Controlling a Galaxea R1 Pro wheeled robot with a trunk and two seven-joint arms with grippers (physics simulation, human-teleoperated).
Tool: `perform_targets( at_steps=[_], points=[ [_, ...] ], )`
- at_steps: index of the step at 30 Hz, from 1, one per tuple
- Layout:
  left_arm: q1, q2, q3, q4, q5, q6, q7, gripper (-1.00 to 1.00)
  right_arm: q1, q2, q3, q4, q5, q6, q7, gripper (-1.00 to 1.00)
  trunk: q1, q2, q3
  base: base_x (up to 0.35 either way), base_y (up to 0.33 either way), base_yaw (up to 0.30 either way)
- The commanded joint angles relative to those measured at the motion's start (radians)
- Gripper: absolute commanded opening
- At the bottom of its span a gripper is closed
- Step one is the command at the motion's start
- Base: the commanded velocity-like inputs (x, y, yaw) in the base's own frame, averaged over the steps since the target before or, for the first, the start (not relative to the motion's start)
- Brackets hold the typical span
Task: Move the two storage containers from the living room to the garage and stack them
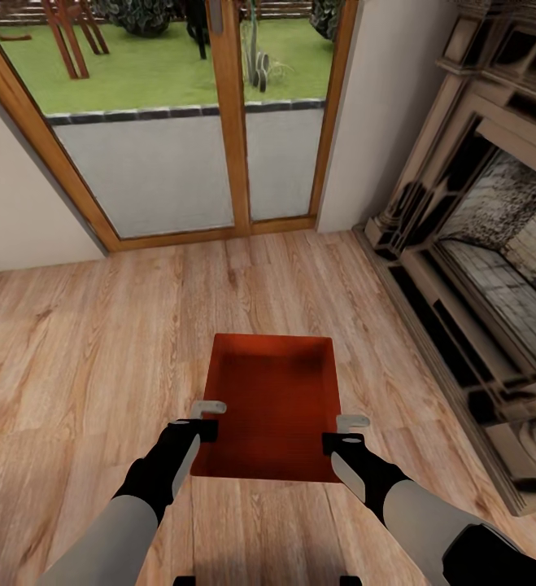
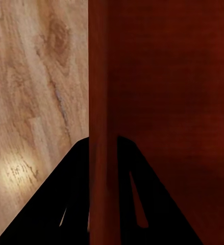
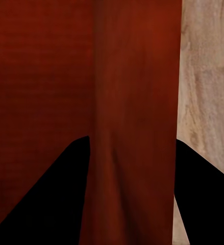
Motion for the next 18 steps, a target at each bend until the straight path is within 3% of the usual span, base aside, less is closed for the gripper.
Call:
perform_targets(
  at_steps=[1, 18],
  points=[
    [0.000, 0.006, -0.003, 0.001, -0.009, 0.008, 0.004, -1.00, -0.002, -0.011, -0.002, -0.005, 0.023, 0.000, -0.006, -1.00, -0.004, 0.007, 0.003, 0.000, 0.000, 0.000],
    [0.000, 0.006, -0.003, 0.001, -0.009, 0.008, 0.004, -1.00, -0.002, -0.011, -0.002, -0.005, 0.023, 0.000, -0.005, -1.00, -0.069, 0.126, 0.056, 0.000, 0.000, 0.000]
  ],
)
